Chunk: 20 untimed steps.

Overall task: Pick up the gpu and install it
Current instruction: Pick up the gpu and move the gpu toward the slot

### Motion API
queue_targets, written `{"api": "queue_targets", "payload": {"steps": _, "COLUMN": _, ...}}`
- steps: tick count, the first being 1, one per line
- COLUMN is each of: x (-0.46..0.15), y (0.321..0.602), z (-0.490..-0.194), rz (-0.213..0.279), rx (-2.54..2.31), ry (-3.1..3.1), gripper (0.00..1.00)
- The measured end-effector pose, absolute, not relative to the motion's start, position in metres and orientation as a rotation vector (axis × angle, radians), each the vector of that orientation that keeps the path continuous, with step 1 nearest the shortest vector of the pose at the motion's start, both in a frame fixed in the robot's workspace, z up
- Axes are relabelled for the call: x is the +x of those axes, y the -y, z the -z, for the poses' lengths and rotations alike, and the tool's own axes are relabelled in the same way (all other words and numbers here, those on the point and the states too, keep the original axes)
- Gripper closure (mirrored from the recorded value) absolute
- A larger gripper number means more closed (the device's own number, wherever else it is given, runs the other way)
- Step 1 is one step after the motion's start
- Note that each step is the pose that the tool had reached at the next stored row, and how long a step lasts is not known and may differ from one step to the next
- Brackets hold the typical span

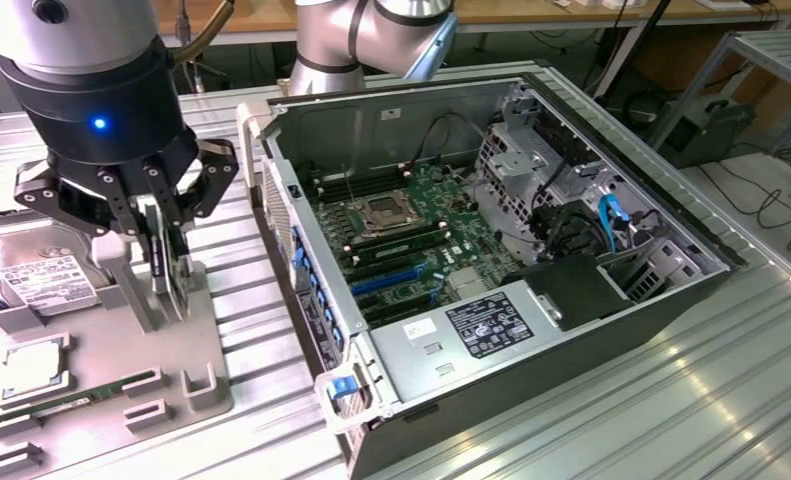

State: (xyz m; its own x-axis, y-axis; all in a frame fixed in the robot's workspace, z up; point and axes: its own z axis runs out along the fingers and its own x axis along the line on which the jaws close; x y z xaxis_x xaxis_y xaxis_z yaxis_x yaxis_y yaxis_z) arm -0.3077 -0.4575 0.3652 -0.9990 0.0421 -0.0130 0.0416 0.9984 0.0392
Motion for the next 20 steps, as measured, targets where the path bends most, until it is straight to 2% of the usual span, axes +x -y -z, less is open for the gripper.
{"api": "queue_targets", "payload": {"steps": 20, "x": -0.306, "y": 0.457, "z": -0.385, "rz": -0.061, "rx": 0.066, "ry": -3.127, "gripper": 0.73}}
